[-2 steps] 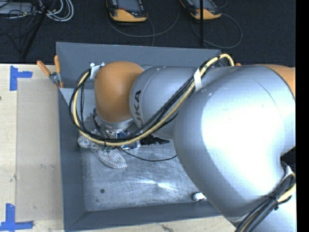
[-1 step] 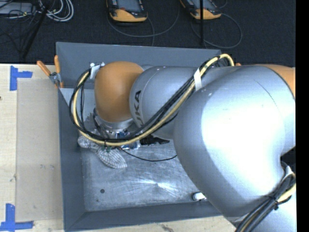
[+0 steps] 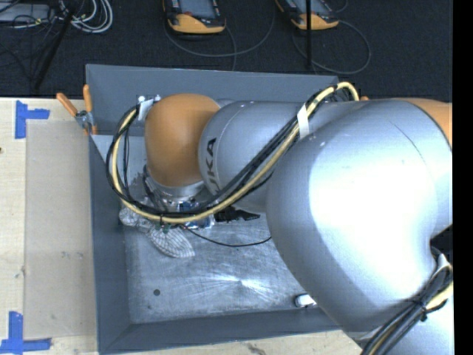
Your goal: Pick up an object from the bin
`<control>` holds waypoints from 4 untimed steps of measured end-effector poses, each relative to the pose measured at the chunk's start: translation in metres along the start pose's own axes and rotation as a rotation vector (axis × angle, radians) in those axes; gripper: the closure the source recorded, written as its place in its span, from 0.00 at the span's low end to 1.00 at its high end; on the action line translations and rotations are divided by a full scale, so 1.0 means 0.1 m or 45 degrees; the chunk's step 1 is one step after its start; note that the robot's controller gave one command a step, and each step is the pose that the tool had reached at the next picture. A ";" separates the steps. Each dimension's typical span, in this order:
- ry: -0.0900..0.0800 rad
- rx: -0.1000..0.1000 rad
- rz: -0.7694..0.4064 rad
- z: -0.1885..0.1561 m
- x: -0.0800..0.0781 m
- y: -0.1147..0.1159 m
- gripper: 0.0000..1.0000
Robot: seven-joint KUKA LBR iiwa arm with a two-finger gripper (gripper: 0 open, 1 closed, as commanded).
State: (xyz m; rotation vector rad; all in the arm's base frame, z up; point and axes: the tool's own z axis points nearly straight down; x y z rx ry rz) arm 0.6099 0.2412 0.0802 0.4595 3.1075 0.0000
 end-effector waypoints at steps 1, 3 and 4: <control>0.006 0.004 0.001 -0.08 0.01 -0.01 1.00; 0.000 -0.001 0.002 -0.30 0.00 0.00 1.00; 0.003 0.002 0.002 -0.39 0.00 -0.01 1.00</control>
Offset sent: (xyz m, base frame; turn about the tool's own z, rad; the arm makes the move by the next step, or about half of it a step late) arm 0.0001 0.0000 0.0426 0.0000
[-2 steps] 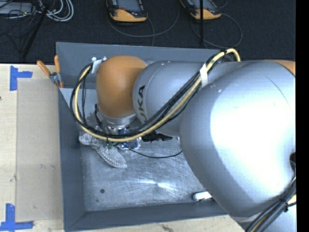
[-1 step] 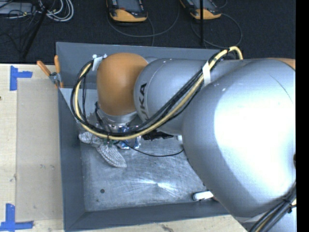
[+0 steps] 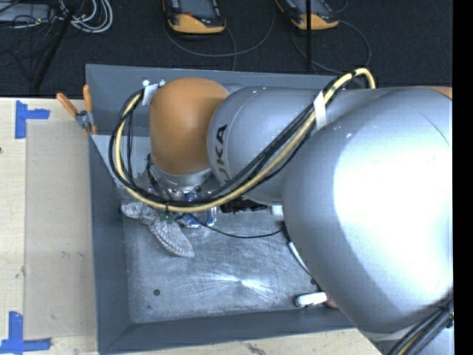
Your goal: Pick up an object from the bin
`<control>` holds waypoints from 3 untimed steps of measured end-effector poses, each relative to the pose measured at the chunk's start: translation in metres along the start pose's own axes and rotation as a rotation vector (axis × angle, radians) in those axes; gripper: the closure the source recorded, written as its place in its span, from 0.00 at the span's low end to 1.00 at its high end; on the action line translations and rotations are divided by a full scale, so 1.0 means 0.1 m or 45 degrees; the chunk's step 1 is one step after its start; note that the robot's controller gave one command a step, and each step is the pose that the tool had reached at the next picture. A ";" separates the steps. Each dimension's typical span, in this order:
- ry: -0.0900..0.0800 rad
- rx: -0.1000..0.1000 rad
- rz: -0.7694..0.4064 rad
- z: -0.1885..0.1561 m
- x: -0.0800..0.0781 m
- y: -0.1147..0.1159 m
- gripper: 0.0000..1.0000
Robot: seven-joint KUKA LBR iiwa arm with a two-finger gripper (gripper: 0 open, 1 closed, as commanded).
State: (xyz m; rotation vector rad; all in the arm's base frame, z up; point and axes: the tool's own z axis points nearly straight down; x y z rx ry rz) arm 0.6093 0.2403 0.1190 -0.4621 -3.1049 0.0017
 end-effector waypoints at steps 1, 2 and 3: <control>0.004 0.004 0.000 -0.19 0.01 -0.01 1.00; -0.001 -0.001 -0.001 -0.38 0.00 0.00 1.00; -0.006 -0.005 0.000 -0.51 -0.01 0.00 1.00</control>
Offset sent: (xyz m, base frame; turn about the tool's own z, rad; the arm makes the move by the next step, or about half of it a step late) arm 0.0000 0.0000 0.0230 0.0000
